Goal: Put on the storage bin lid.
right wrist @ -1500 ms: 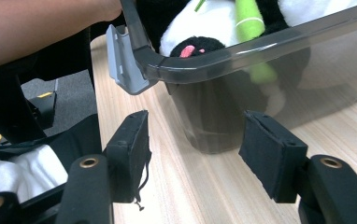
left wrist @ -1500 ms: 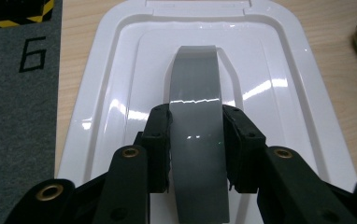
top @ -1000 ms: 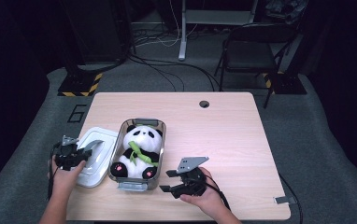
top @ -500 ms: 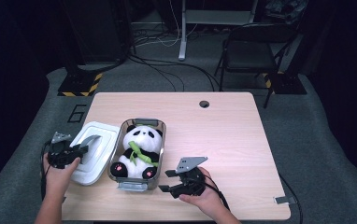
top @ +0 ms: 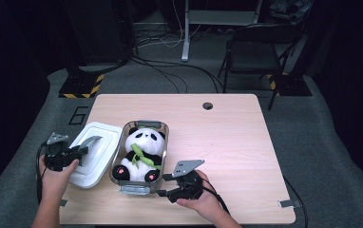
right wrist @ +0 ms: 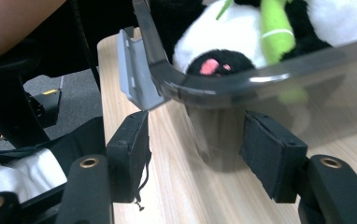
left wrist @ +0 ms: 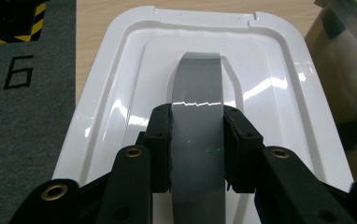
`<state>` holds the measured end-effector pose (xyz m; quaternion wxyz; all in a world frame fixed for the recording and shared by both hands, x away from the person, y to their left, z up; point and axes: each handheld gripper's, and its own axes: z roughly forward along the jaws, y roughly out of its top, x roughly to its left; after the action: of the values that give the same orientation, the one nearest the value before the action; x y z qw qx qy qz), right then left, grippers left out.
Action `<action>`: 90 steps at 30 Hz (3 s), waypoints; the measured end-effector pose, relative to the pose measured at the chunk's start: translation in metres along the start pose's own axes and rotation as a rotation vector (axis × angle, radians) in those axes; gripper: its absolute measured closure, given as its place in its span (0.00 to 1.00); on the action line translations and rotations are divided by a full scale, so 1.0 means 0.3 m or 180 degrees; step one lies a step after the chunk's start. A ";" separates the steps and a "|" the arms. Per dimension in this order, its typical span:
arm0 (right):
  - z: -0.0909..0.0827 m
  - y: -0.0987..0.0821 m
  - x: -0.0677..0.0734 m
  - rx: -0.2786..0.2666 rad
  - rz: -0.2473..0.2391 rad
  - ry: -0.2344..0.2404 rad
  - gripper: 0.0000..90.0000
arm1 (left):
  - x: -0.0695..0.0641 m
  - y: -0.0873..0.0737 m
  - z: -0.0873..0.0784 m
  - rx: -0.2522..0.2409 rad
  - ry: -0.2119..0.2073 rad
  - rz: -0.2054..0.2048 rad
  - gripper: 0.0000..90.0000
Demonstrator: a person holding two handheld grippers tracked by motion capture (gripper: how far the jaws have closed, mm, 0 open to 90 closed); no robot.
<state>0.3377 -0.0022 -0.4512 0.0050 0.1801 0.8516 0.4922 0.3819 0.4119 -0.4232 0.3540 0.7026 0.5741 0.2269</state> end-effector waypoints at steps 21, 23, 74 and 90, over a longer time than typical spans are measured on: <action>0.074 0.042 0.034 0.0008 -0.0067 0.0153 0.44 | -0.002 0.039 -0.111 -0.0107 -0.0029 -0.0032 0.74; 0.081 0.045 0.037 0.0000 -0.0107 0.0167 0.44 | 0.003 0.039 -0.115 -0.0130 -0.0044 -0.0061 0.74; -0.034 0.009 -0.019 -0.0156 0.0065 -0.0069 0.45 | -0.391 0.195 -0.022 -0.0080 -0.0702 0.0599 0.74; -0.041 0.009 -0.031 -0.0197 0.0065 -0.0094 0.45 | -0.423 0.168 0.013 -0.0105 -0.0673 0.0747 0.74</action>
<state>0.3449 -0.0141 -0.4441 0.0181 0.1958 0.8340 0.5156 0.3870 0.2837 -0.3764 0.3949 0.7790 0.4437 0.2009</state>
